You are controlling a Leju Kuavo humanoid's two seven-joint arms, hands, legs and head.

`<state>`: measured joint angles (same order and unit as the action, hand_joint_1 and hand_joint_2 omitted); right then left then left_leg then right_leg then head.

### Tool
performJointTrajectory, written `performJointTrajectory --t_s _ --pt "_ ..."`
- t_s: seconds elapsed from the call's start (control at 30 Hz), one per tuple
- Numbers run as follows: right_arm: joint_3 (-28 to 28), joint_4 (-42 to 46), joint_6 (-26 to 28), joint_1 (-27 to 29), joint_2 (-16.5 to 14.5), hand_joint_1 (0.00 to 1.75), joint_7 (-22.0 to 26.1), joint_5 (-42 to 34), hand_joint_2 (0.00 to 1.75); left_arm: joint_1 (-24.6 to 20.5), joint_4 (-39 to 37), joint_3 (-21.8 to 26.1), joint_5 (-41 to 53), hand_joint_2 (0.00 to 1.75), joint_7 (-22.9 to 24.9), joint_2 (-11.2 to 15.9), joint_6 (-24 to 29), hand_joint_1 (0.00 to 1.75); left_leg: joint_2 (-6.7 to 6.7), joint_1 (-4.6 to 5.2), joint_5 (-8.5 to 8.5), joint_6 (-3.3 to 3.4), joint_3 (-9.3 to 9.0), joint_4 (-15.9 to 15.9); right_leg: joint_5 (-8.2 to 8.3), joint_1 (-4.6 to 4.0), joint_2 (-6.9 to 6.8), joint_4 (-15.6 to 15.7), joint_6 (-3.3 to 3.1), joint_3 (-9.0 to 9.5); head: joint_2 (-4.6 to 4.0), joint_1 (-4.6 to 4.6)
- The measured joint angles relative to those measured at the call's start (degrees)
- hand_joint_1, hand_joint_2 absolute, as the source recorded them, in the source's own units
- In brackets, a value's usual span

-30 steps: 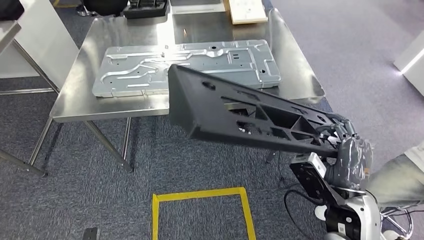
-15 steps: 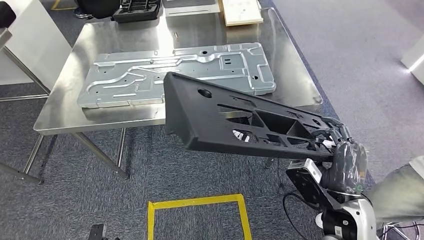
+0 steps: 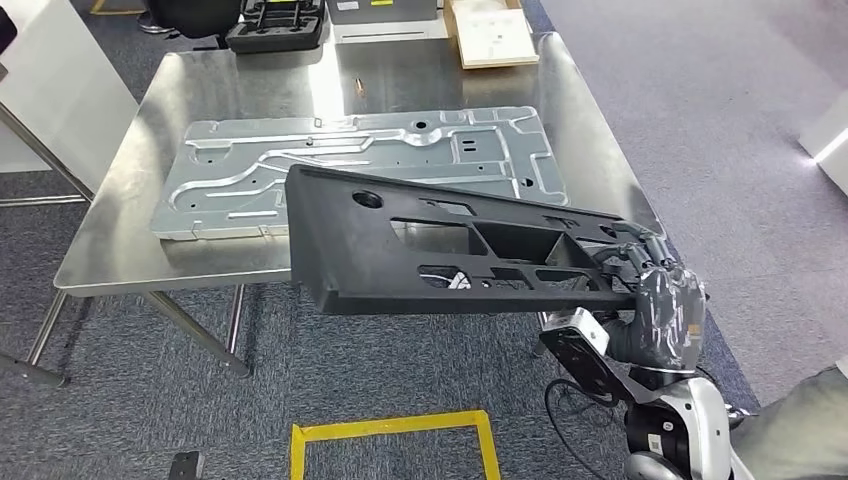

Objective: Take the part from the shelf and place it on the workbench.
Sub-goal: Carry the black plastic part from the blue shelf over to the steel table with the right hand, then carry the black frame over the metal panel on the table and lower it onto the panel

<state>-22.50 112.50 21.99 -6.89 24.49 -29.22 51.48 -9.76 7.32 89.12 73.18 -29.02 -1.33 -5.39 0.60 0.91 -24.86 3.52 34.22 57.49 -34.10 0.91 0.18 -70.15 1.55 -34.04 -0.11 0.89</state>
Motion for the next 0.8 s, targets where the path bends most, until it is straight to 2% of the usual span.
performJointTrajectory --t_s 0.03,0.07,0.1,0.13,0.17,0.2,0.23,0.27,0.37,0.43,0.53,0.57,0.6,0.63,0.7,0.73,0.77,0.8 --pt "-0.1 0.0 -0.6 -0.2 0.0 1.75 -0.5 0.1 1.75 0.0 0.0 0.0 0.0 1.75 -0.1 0.0 0.0 0.00 0.04 0.00 -0.41 0.10 -0.37 0.0 -1.45 0.03 0.00 -2.6 0.17 -2.25 0.00 -0.01" --pt "-0.1 0.0 -1.0 -0.4 0.2 1.75 -1.2 0.1 1.75 0.0 0.0 0.0 0.1 1.75 -0.3 0.0 -0.1 0.00 0.12 0.00 -0.90 0.10 -0.87 0.0 -2.30 0.10 -0.01 -3.7 0.34 -3.85 0.00 0.00" --pt "-0.1 0.0 -1.4 -0.7 0.4 1.75 -1.9 0.0 1.75 0.1 0.0 0.0 0.1 1.75 -0.4 0.0 -0.1 0.00 0.20 -0.01 -1.42 0.05 -1.51 0.1 -2.00 0.19 -0.01 -3.1 0.49 -4.58 0.00 -0.01" --pt "-0.1 0.1 -1.7 -1.1 0.9 1.75 -2.5 -0.1 1.75 0.2 0.0 0.0 0.2 1.75 -0.5 0.0 -0.1 0.00 0.28 -0.04 -2.01 -0.04 -2.26 0.2 -0.18 0.26 -0.01 -0.7 0.57 -4.47 0.00 -0.01" --pt "-0.1 0.1 -1.9 -1.5 1.4 1.75 -3.1 -0.3 1.75 0.3 0.0 0.0 0.3 1.75 -0.5 0.0 -0.1 0.00 0.33 -0.06 -2.66 -0.18 -2.83 0.3 3.07 0.30 -0.02 2.8 0.59 -3.91 0.00 -0.02" --pt "-0.1 0.2 -2.1 -1.8 1.9 1.75 -3.6 -0.6 1.75 0.3 0.0 0.0 0.4 1.75 -0.6 0.0 -0.1 0.00 0.39 -0.06 -3.30 -0.40 -3.40 0.6 5.92 0.22 -0.03 6.0 0.43 -3.47 0.00 0.03" --pt "0.0 0.3 -2.3 -2.2 2.5 1.75 -4.0 -0.9 1.75 0.2 0.0 0.0 0.5 1.75 -0.6 -0.1 -0.1 0.00 0.47 -0.05 -3.87 -0.68 -3.62 0.9 8.10 0.05 -0.03 8.2 0.11 -3.11 0.00 0.06" --pt "0.1 0.4 -2.5 -2.4 3.0 1.75 -4.3 -1.2 1.75 0.2 0.0 0.0 0.6 1.75 -0.7 -0.1 -0.1 0.00 0.52 -0.04 -4.33 -1.04 -3.66 1.2 9.43 -0.11 0.00 9.4 -0.32 -3.03 0.00 0.11" --pt "0.5 0.8 -2.6 -2.9 4.3 1.75 -4.9 -1.4 1.75 0.1 0.0 0.0 0.7 1.75 -0.6 -0.1 0.6 0.00 0.51 -0.11 -5.03 -2.01 -3.76 2.0 9.63 -0.25 0.12 9.9 -1.68 -2.50 0.00 0.15" --pt "0.9 1.0 -2.7 -3.2 5.1 1.75 -5.4 -1.4 1.75 -0.1 0.0 0.0 0.7 1.75 -0.4 -0.2 2.0 0.00 0.30 -0.35 -6.50 -2.65 -2.40 4.9 9.50 -0.13 0.10 10.4 -2.26 -1.62 0.00 0.34" --pt "1.3 1.1 -2.8 -3.4 6.2 1.75 -6.0 -1.4 1.75 -0.2 0.0 0.0 0.7 1.75 -0.1 -0.4 3.2 0.00 0.08 -0.88 -10.22 -3.41 3.67 14.8 8.99 -0.19 0.06 10.7 -2.67 -0.95 0.00 0.51" --pt "1.4 1.1 -2.8 -3.4 6.4 1.75 -6.1 -1.4 1.75 -0.1 0.0 0.1 0.7 1.75 -0.1 -0.4 3.3 0.00 0.05 -1.02 -10.36 -3.54 5.27 16.6 8.78 -0.21 0.10 10.7 -2.69 -0.77 0.00 0.54" --pt "1.5 1.1 -2.9 -3.4 6.6 1.75 -6.2 -1.5 1.75 -0.1 0.0 0.1 0.7 1.75 0.0 -0.4 3.4 0.00 0.02 -1.13 -9.37 -3.61 5.96 16.5 8.55 -0.21 0.16 10.7 -2.66 -0.51 0.00 0.53" --pt "1.6 1.1 -2.9 -3.4 6.8 1.75 -6.2 -1.5 1.75 0.0 0.0 0.1 0.7 1.75 0.0 -0.4 3.5 0.00 -0.01 -1.21 -7.26 -3.60 5.60 14.3 8.29 -0.20 0.21 10.7 -2.57 -0.16 0.00 0.54" --pt "1.8 1.1 -3.1 -3.4 7.2 1.75 -6.6 -2.1 1.75 -0.1 0.0 0.1 0.6 1.75 0.1 -0.4 3.5 0.00 -0.07 -1.25 -2.42 -3.33 3.26 7.0 7.76 -0.19 0.25 10.7 -2.27 0.63 0.00 0.51" --pt "2.1 1.1 -3.3 -3.4 7.5 1.75 -6.9 -2.7 1.75 -0.2 0.0 0.1 0.5 1.75 0.2 -0.4 3.5 0.00 -0.10 -1.10 -1.38 -3.09 2.26 4.0 7.59 -0.20 0.24 10.7 -2.03 0.78 0.00 0.54" --pt "2.4 1.1 -3.5 -3.5 7.9 1.75 -7.3 -3.7 1.75 -0.2 0.0 0.1 0.5 1.75 0.3 -0.4 3.6 0.00 -0.11 -0.92 -0.83 -2.80 1.72 2.3 7.46 -0.19 0.23 10.7 -1.72 0.79 0.00 0.50" --pt "3.0 1.0 -3.6 -3.5 8.4 1.75 -7.6 -4.8 1.75 -0.3 0.0 0.1 0.5 1.75 0.4 -0.4 3.6 0.00 -0.11 -0.70 -1.03 -2.50 1.58 1.8 7.38 -0.16 0.21 10.8 -1.37 0.73 0.00 0.48"
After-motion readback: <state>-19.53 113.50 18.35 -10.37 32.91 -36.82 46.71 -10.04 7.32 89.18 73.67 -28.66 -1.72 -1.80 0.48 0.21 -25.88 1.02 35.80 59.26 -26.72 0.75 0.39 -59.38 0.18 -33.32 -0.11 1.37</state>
